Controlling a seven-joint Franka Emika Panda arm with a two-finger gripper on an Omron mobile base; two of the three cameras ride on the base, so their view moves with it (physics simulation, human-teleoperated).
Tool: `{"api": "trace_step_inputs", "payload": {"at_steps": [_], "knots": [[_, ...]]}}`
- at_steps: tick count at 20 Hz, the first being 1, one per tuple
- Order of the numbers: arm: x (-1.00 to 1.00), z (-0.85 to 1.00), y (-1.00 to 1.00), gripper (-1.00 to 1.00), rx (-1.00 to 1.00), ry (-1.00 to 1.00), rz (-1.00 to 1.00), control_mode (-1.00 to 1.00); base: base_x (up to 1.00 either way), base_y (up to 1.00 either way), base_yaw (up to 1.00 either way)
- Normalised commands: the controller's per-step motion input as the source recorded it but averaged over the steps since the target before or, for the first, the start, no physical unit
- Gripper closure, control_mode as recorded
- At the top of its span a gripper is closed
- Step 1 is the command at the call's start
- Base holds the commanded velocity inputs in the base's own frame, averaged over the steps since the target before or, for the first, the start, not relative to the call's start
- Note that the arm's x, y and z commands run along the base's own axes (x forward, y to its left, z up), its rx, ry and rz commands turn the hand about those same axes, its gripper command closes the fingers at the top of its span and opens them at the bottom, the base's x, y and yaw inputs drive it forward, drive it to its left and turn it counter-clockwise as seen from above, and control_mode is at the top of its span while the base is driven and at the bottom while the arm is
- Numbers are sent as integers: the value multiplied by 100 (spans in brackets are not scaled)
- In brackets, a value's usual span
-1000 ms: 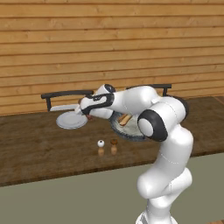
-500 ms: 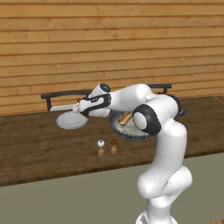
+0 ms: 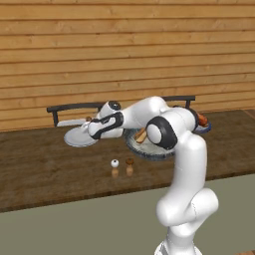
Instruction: Place one bun and one sausage from the bowl on each plate.
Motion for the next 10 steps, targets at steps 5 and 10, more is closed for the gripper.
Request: {"api": "trace_step_inputs", "payload": {"at_steps": [5,10], "knots": [[37,-5,21,100,-3,0,-3,-100,0,0,0],[24,-31,22,100,-4,0,-2,-100,0,0,0]]}}
